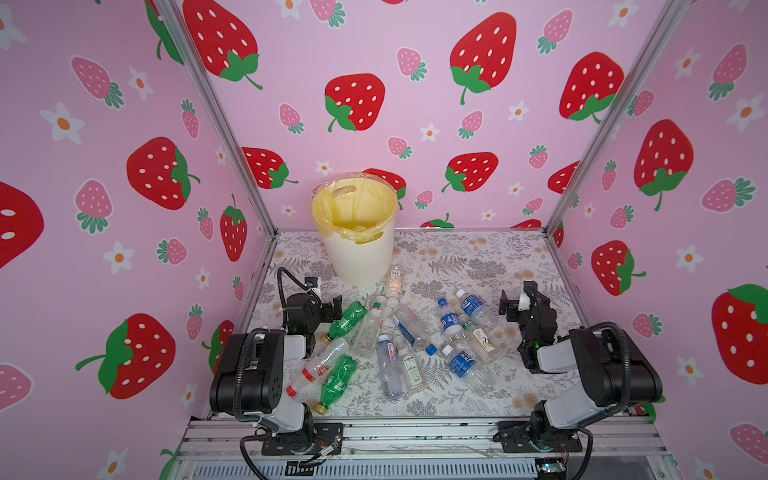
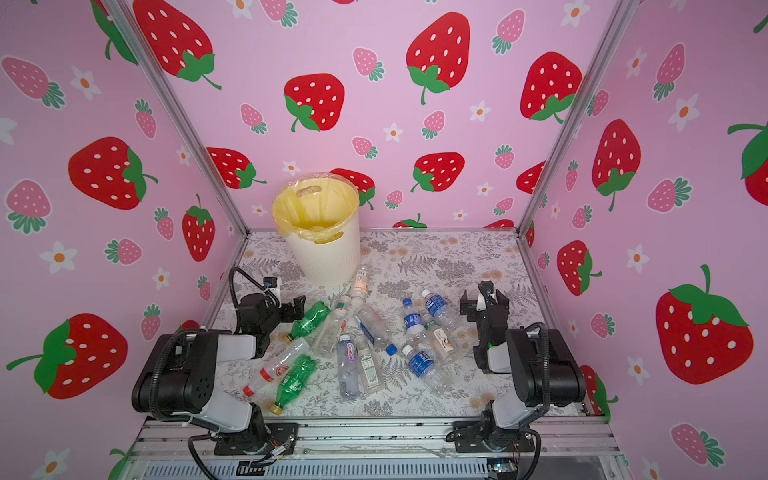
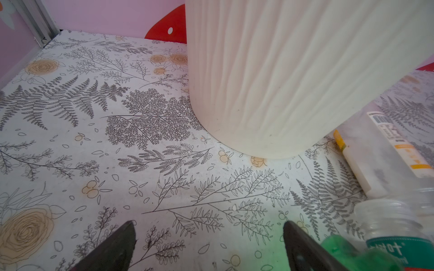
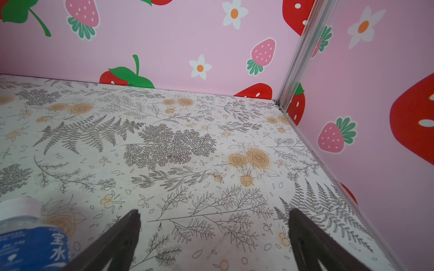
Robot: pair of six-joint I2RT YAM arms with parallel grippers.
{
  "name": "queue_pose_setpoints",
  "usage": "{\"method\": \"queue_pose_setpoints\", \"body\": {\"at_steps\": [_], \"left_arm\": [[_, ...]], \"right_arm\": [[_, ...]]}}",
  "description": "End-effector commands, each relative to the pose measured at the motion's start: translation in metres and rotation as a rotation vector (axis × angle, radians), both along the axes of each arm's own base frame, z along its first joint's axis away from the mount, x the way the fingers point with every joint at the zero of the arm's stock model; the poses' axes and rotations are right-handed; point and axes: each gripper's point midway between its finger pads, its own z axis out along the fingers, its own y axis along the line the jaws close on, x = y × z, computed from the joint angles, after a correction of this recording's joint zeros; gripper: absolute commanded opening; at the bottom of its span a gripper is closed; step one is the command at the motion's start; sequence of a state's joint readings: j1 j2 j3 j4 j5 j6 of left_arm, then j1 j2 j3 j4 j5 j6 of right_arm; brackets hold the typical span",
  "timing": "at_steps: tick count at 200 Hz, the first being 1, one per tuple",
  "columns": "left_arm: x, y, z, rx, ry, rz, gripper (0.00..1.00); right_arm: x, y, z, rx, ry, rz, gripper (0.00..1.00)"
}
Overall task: Throw the plastic bottles in the bin
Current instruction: 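Reach the right gripper down toward the small blue-labelled water bottle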
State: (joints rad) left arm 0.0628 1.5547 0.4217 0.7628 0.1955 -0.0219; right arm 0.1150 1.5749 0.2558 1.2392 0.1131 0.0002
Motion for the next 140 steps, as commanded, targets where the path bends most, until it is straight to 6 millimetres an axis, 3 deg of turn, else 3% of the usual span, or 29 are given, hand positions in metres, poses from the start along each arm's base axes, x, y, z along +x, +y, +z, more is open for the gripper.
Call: {"method": "queue_pose_setpoints", "body": {"at_steps": [1, 92, 140], "left_arm": [[0.009, -0.001, 0.016, 0.012, -0.056, -0.021, 0.99], [0.009, 0.0, 0.02, 0.014, -0.054, -0.012, 0.99], [0.018, 0.032, 0.046, 0.054, 0.03, 0.191, 0.99]], "right_arm": [[0.005, -0.003, 0.008, 0.005, -0.024, -0.016, 0.99], [0.003, -0.005, 0.013, 0.014, -0.038, -0.032, 0.99], [0.015, -0.02, 0.032, 0.067, 0.057, -0.144, 0.99]]}}
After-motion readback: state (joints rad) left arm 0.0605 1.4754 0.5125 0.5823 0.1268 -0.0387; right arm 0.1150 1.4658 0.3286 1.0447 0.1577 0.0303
